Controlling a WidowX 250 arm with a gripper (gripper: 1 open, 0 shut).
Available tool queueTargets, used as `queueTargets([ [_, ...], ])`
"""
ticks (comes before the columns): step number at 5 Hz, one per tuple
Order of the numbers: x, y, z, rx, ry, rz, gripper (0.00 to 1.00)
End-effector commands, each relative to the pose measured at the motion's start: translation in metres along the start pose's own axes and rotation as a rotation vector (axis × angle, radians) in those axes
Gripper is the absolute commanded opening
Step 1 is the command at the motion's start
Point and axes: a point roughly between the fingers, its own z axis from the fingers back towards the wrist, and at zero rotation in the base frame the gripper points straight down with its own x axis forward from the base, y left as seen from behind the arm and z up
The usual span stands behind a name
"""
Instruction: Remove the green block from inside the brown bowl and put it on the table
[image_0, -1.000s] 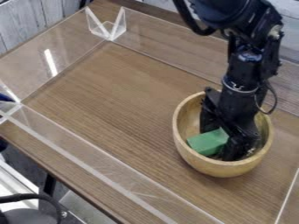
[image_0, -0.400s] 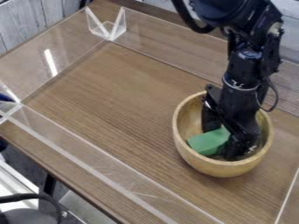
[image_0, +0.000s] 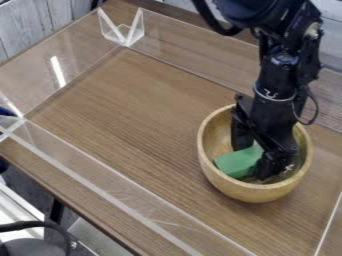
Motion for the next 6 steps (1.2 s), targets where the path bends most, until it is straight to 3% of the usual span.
queueTargets([
  [1, 0.008, 0.004, 0.015, 0.018, -0.064, 0.000, 0.00],
  [6, 0.004, 0.014, 0.027, 0.032, -0.076, 0.021, 0.00],
])
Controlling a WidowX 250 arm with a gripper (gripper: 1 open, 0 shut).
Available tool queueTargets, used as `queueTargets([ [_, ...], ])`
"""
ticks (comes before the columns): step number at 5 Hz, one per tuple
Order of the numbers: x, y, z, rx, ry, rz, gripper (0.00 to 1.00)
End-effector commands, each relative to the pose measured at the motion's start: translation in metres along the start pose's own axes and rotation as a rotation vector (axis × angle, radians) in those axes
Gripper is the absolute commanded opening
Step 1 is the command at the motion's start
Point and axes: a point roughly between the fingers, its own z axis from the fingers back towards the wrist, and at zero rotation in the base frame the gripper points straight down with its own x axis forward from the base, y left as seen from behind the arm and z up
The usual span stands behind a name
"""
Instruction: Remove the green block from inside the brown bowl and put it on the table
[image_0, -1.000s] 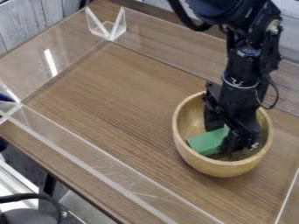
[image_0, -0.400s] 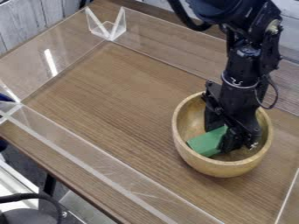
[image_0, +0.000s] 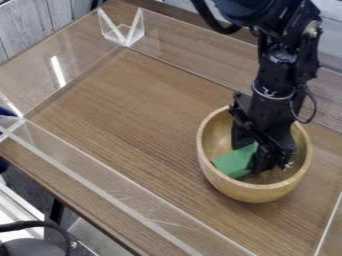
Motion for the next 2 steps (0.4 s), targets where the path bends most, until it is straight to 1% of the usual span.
queueTargets([
  [1, 0.0061, 0.0063, 0.0264, 0.027, -0.081, 0.002, 0.00],
  [2, 0.0048, 0.0081, 0.0304, 0.031, -0.085, 0.006, 0.00],
])
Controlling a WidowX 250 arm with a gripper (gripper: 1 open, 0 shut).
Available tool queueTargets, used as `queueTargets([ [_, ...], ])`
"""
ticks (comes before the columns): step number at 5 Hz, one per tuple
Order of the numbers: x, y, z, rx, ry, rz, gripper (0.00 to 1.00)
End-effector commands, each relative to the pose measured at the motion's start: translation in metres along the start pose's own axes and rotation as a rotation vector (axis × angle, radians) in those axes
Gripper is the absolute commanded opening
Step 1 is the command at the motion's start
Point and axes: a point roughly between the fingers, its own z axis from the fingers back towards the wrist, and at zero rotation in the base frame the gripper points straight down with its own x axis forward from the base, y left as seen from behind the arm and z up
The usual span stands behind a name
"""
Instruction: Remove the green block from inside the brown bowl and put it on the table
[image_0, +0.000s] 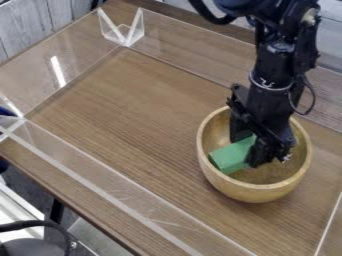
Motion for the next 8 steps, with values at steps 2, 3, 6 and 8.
queueTargets([
  [2, 0.006, 0.007, 0.028, 0.026, -0.086, 0.006, 0.00],
  [3, 0.005, 0.010, 0.033, 0.030, -0.090, 0.014, 0.00],
  [6, -0.007, 0.038, 0.058, 0.064, -0.111, 0.086, 0.00],
  [8, -0.019, 0.076, 0.064, 0.073, -0.108, 0.169, 0.00],
])
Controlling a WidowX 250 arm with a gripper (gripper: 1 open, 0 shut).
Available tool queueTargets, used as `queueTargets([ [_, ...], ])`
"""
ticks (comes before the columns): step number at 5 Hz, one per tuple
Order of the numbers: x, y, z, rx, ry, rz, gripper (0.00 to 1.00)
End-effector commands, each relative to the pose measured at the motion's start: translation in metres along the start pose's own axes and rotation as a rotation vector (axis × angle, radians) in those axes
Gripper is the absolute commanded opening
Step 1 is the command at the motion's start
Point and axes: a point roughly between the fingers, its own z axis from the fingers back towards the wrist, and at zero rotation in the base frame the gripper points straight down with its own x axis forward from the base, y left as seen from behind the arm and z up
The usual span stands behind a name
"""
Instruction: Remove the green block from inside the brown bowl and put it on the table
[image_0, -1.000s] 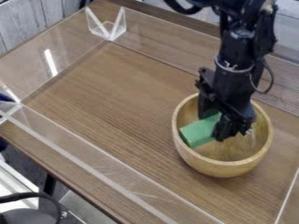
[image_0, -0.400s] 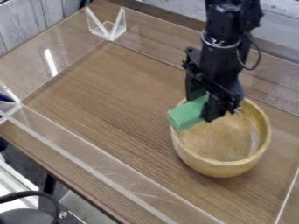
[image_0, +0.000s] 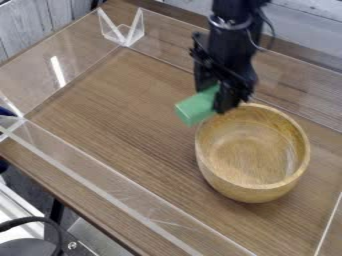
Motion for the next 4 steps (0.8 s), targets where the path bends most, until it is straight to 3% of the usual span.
queueTargets([
  [1, 0.007, 0.030, 0.016, 0.031, -0.059, 0.037, 0.00],
  [2, 0.001, 0.047, 0.010, 0.028, -0.048, 0.084, 0.00],
  [4, -0.005, 0.061, -0.021, 0.007, -0.005, 0.118, 0.00],
])
